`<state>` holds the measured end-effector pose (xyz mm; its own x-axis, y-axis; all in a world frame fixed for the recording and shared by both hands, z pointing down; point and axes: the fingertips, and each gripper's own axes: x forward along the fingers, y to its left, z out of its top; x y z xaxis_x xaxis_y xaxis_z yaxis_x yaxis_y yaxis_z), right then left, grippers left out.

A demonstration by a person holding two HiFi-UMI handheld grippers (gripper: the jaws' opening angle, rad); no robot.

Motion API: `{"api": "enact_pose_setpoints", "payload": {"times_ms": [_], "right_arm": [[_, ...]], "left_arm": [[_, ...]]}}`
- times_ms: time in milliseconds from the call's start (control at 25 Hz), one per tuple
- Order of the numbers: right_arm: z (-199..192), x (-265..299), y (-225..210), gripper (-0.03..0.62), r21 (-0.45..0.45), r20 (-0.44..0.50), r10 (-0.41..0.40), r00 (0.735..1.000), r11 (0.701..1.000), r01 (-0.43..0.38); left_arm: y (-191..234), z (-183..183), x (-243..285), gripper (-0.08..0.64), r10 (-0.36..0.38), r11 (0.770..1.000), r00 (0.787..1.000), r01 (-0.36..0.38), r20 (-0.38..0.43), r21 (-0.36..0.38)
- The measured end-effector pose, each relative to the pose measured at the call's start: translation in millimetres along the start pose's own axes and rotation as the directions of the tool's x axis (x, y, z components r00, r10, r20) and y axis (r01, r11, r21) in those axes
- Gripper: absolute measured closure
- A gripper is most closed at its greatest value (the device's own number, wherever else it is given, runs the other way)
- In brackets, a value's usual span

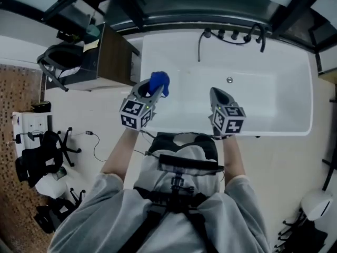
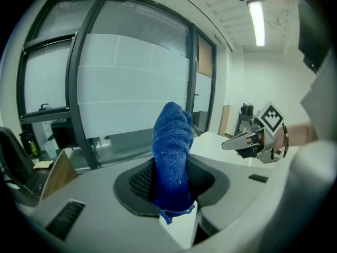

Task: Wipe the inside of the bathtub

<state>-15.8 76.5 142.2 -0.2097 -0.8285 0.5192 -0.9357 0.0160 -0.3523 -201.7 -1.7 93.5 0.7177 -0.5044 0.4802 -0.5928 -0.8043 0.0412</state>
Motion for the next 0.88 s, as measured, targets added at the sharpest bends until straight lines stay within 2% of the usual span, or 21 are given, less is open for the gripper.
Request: {"api": "enact_pose_setpoints", "payload": {"times_ms": [280,520,640,880], "right_arm": [[6.0,45.7,11.1,0.583,0.034,-0.010,-0.003,1.000,0.999,0.004],[-0.5,118.6,-14.9,0.583,-0.011,-0.022,-0.021,1.000,1.000,0.021],[-11.9,158.0,-33.2,0.583,-0.047,-0.032,-0.018,0.999,0.999,0.016],[-49.0,247.7,-77.0,0.583,-0.062,-0.040,0.006,0.999,0.998,-0.009]], "left_arm": [[34.7,-2.4,48.9,0.428,-0.018,0.991,0.997,0.028,-0.079,0.133],[71.6,-22.8,126.0,0.430,0.017,0.972,0.991,0.014,-0.133,0.234],[88.4,-45.5,176.2,0.430,0.036,0.952,0.988,0.012,-0.150,0.307],[112.0,-105.6,282.8,0.430,0.062,0.907,0.972,0.039,-0.225,0.420]]}}
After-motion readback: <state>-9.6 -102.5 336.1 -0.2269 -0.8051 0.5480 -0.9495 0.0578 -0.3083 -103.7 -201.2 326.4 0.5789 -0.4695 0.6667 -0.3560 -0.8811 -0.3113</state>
